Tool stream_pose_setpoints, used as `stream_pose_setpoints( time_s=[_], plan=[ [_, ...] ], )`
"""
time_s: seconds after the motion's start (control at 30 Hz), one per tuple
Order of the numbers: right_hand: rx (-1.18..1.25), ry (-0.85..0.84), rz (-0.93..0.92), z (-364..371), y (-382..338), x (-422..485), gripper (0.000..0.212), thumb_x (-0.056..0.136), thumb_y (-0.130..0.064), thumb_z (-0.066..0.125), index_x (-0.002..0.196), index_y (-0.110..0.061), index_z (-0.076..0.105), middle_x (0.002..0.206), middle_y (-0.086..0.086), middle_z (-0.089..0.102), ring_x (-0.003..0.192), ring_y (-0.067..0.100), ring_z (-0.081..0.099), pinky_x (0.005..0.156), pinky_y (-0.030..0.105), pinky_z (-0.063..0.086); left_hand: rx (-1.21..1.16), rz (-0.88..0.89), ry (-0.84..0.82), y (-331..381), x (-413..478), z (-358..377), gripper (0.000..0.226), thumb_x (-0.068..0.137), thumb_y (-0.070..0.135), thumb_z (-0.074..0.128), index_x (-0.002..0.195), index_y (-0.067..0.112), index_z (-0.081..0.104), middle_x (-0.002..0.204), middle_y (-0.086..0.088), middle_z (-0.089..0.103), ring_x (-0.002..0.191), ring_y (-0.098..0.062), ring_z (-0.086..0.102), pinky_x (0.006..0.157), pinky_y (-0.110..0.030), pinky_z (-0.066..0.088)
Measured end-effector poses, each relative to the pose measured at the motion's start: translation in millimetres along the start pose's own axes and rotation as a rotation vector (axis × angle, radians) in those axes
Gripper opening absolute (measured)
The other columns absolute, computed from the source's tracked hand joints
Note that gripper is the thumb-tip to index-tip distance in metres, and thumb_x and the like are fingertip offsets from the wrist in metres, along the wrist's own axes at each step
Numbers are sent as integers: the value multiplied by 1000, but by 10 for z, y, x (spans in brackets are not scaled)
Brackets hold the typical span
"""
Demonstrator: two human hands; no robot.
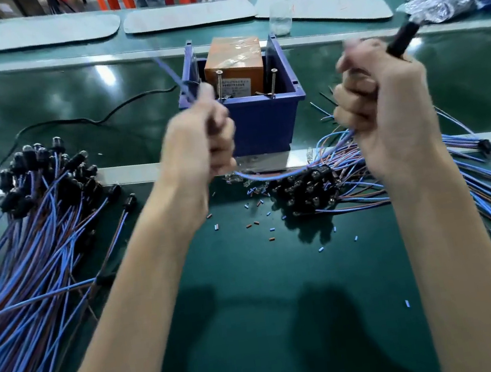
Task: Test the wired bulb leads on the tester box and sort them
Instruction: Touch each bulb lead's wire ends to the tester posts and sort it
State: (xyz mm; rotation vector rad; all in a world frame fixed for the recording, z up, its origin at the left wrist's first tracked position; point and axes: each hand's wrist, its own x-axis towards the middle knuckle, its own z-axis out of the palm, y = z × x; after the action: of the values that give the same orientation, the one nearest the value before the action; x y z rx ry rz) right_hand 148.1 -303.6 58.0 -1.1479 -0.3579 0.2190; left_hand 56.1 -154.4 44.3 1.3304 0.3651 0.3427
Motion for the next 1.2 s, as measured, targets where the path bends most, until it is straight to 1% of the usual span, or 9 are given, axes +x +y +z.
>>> stream_pose_setpoints(
  time_s=[0.1, 0.2, 0.27, 0.43, 0.7, 0.8, 0.9, 1.03, 1.2],
  plan=[
    [-214, -79, 33, -23, 31, -11, 17, 92, -18, 61, 79, -11, 68, 56, -5, 36, 42, 2, 21, 35, 14, 18, 328, -47, -137, -123, -17, 140, 46, 103, 34, 36, 59, 21, 29, 45, 13, 27, 38, -7, 19, 42, -22, 15],
    [-304, -141, 86, -18, 53, -17, 15, 89, -24, 65, 90, -11, 74, 67, -1, 61, 41, 2, 28, 36, 10, 20, 474, -87, -216, -210, -20, 190, 45, 102, 35, 37, 60, 23, 26, 47, 12, 24, 40, -8, 18, 42, -24, 16],
    [-319, -154, 103, -6, 67, -25, 15, 88, -22, 67, 93, -10, 74, 76, 3, 70, 42, 3, 35, 37, 9, 23, 540, -96, -220, -245, -13, 189, 47, 102, 37, 37, 58, 23, 26, 47, 12, 25, 41, -9, 19, 46, -28, 17],
    [-282, -134, 79, 17, 80, -37, 5, 85, -17, 70, 86, -12, 71, 75, 3, 72, 43, 4, 40, 39, 9, 26, 658, -113, -220, -289, 6, 152, 47, 101, 38, 40, 60, 23, 24, 48, 10, 25, 44, -13, 19, 52, -33, 15],
    [-309, -144, -78, 122, 133, -69, 5, 82, -6, 72, 78, -5, 69, 68, 13, 62, 41, 6, 37, 42, 10, 30, 881, -134, -205, -318, 13, 160, 44, 97, 35, 39, 59, 18, 26, 46, 6, 31, 48, -21, 27, 52, -34, 23],
    [-348, -109, -126, 133, 149, -52, 9, 82, -5, 71, 74, -7, 68, 64, 6, 66, 39, 7, 40, 42, 11, 31, 859, -134, -236, -322, 30, 125, 42, 97, 36, 43, 61, 20, 28, 53, 4, 33, 53, -21, 28, 58, -33, 24],
    [-347, -94, -131, 122, 140, -33, 9, 80, -5, 74, 72, -9, 69, 64, 3, 69, 42, 7, 50, 44, 11, 37, 694, -50, -289, -290, 34, 114, 37, 95, 36, 51, 65, 22, 35, 56, 9, 35, 57, -16, 31, 58, -32, 24],
    [-348, -119, -120, 94, 121, -42, 10, 78, -7, 75, 72, -12, 70, 60, -5, 68, 50, 4, 57, 49, 9, 39, 412, 149, -225, -232, 9, 145, 32, 100, 39, 44, 74, 19, 47, 49, 15, 36, 45, -3, 29, 43, -18, 24],
    [-333, -190, -86, 97, 95, -71, 5, 80, -3, 72, 78, -8, 70, 57, -5, 68, 49, 4, 62, 47, 6, 39, 443, 343, -99, -251, -21, 163, 30, 102, 25, 44, 74, 17, 51, 45, 14, 39, 46, -3, 30, 49, -22, 24]
  ],
)
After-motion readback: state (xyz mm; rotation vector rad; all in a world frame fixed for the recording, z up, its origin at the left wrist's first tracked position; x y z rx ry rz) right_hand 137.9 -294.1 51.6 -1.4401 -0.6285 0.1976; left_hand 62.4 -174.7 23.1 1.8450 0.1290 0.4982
